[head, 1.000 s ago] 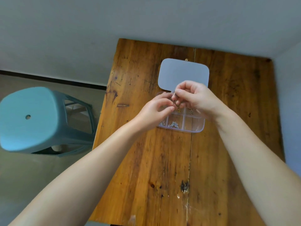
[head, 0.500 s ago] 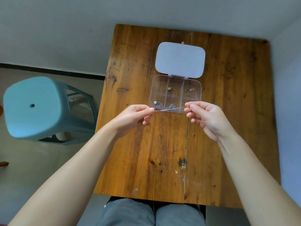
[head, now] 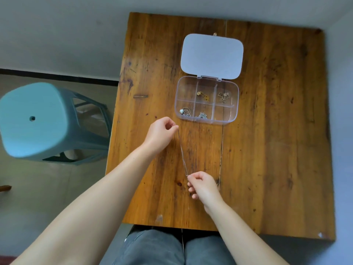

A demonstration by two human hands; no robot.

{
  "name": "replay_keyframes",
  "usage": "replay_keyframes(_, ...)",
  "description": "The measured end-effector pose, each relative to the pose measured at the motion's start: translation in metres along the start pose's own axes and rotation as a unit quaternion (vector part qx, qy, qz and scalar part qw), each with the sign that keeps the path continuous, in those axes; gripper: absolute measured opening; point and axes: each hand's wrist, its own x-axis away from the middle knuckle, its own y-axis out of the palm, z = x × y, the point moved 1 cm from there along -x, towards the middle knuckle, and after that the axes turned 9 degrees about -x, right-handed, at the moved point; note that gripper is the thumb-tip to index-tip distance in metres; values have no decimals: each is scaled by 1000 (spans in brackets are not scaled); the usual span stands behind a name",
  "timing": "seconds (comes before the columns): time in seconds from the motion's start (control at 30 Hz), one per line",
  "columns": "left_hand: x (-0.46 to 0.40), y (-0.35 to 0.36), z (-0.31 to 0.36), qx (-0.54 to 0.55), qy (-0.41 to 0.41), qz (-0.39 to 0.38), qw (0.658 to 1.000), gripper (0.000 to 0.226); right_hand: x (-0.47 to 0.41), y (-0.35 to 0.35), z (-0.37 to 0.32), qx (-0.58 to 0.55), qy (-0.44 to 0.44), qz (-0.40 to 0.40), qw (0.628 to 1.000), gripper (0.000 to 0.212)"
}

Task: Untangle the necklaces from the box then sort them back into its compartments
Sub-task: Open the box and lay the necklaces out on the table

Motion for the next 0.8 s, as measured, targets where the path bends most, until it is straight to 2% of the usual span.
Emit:
replay_keyframes(0.13,0,13,-3,-79,48,7,996,11,-3,16,6,7,16,8,1000,12)
replay_keyframes(0.27,7,23,-11,-208,141,54,966,8,-7,18,7,95,-16,28,995,14)
replay_keyframes(0.37,8,26,-17,-214,160,63,962,8,-8,19,8,134,-18,27,990,16)
replay_keyframes(0.47,2,18,-13,-166,158,68,971,9,-7,12,-6,164,-16,12,986,18)
replay_keyframes(0.53,-5,9,-3,-149,169,90,970,7,-11,-2,-33,175,-70,20,982,18)
replay_keyframes(0.67,-25,-4,28,-150,208,149,955,6,-26,-38,-119,169,-232,70,955,15)
replay_keyframes(0.73,-34,-3,41,-167,223,161,947,8,-44,-47,-163,205,-311,89,924,13)
replay_keyframes(0.8,-43,0,49,-201,231,159,939,11,-65,-48,-198,280,-369,102,881,20)
